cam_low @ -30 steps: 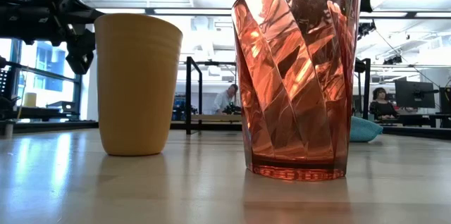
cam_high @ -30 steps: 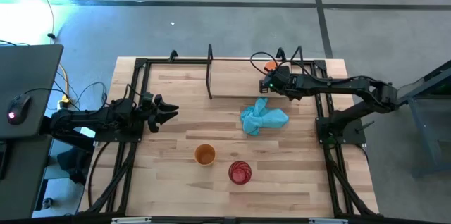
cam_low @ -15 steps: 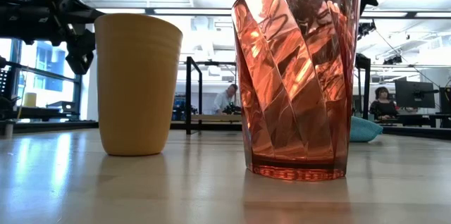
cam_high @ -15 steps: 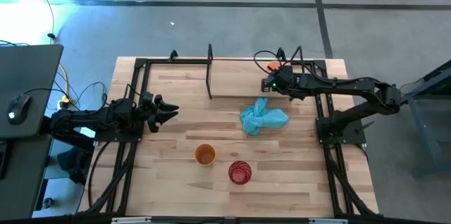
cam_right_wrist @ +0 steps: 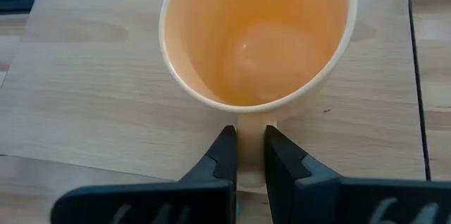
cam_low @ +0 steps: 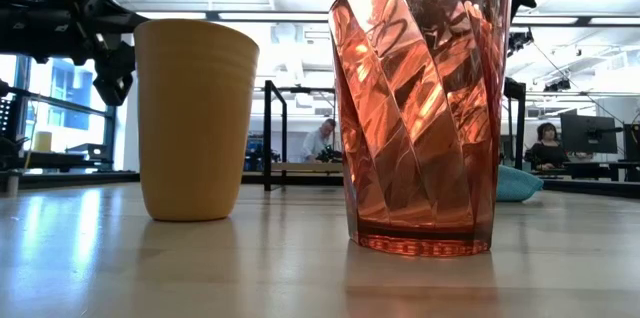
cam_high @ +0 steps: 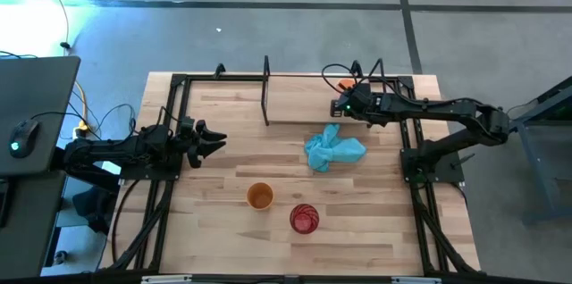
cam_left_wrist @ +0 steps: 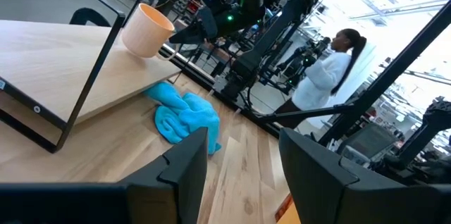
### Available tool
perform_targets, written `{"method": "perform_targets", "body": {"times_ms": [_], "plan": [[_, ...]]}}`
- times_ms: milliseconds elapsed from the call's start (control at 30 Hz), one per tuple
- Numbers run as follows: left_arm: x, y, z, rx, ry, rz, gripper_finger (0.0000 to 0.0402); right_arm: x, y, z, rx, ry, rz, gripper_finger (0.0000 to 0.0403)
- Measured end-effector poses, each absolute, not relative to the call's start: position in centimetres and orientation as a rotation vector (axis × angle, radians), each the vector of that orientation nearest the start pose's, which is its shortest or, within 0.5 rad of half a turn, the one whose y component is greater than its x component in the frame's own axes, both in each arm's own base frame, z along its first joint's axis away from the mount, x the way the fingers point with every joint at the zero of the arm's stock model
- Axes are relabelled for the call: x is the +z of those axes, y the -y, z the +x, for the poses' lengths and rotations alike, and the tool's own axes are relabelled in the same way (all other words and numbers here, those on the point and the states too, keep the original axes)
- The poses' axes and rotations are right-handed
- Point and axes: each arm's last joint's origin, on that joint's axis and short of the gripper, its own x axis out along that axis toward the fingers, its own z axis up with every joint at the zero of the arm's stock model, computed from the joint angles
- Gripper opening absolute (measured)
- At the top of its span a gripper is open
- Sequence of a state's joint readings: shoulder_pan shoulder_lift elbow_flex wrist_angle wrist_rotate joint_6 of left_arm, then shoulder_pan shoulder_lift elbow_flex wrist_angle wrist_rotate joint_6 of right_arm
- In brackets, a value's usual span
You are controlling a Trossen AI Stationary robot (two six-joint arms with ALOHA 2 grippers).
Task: Stack small to large cups/mugs on shelf
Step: Put the orange mug on the shelf
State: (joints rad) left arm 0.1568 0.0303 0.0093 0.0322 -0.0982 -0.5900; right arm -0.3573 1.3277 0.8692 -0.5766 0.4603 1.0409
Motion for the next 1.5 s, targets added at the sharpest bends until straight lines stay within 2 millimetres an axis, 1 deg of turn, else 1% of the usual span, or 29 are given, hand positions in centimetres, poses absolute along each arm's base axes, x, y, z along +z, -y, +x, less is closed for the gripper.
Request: {"method": "perform_targets", "body": {"times_ms": [433, 500, 667, 733, 1033, 1267, 1500], "plan": [[16.74, -1.82, 9.72, 0.244, 0.086, -0.586, 0.0166, 22.36, 9.94, 22.93, -1.206, -0.59, 0.854, 0.0014], [16.75, -1.82, 9.72, 0.244, 0.086, -0.586, 0.0166, 22.36, 9.93, 22.93, -1.206, -0.59, 0.854, 0.002], [16.75, -1.82, 9.72, 0.244, 0.086, -0.586, 0.0166, 22.36, 9.94, 22.93, -1.206, -0.591, 0.854, 0.0053], [16.74, -1.82, 9.72, 0.244, 0.086, -0.586, 0.0166, 22.37, 9.94, 22.93, -1.207, -0.589, 0.854, 0.006], [16.74, -1.83, 9.72, 0.245, 0.086, -0.586, 0.0166, 22.35, 9.94, 22.92, -1.211, -0.585, 0.857, 0.0056], [16.75, -1.82, 9.72, 0.244, 0.086, -0.586, 0.0166, 22.35, 9.93, 22.92, -1.215, -0.579, 0.868, 0.0074], [16.74, -1.82, 9.72, 0.244, 0.086, -0.586, 0.0166, 22.36, 9.77, 23.04, -1.203, -0.578, 0.869, 0.0078]]}}
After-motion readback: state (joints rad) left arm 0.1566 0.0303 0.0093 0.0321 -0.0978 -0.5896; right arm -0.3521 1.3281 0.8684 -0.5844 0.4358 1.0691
